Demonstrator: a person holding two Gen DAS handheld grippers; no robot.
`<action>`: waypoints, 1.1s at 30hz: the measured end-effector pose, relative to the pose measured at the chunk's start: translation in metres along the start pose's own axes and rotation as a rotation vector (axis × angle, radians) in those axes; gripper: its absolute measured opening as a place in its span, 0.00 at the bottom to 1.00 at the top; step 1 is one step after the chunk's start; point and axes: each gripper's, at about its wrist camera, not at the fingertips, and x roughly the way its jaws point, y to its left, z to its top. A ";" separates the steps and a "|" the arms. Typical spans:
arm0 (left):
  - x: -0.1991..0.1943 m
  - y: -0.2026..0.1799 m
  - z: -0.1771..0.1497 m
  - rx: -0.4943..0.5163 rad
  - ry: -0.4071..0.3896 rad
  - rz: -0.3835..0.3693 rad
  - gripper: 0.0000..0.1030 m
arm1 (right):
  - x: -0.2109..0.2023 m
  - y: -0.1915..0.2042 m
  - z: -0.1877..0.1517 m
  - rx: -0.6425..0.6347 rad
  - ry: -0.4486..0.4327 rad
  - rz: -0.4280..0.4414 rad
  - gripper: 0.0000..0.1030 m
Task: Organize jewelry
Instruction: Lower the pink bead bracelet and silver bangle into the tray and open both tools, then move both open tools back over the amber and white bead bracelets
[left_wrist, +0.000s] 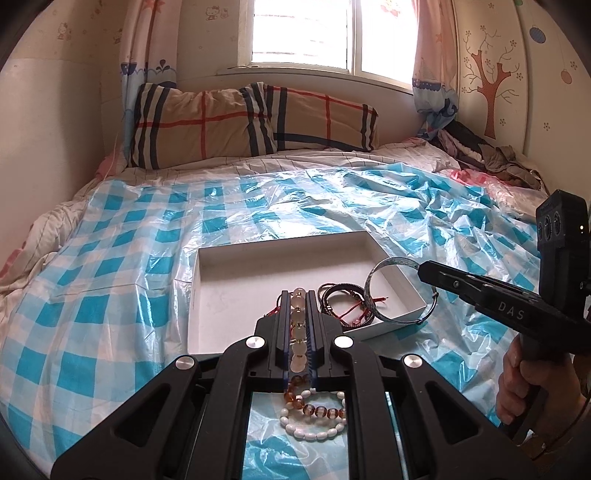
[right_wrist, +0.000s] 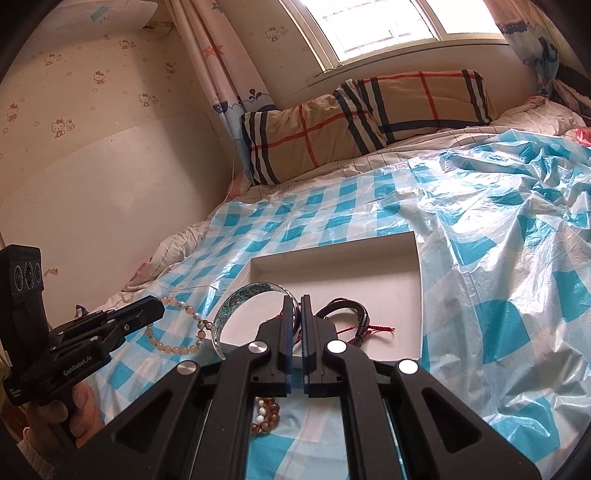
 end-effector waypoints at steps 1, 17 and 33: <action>0.006 0.000 0.001 0.000 0.002 -0.003 0.07 | 0.005 -0.002 0.001 0.000 0.004 -0.003 0.05; 0.089 0.013 -0.001 -0.012 0.133 0.001 0.07 | 0.065 -0.027 0.007 0.028 0.063 -0.097 0.18; 0.036 0.026 -0.083 -0.089 0.295 -0.128 0.26 | 0.063 0.048 -0.055 -0.227 0.396 0.052 0.18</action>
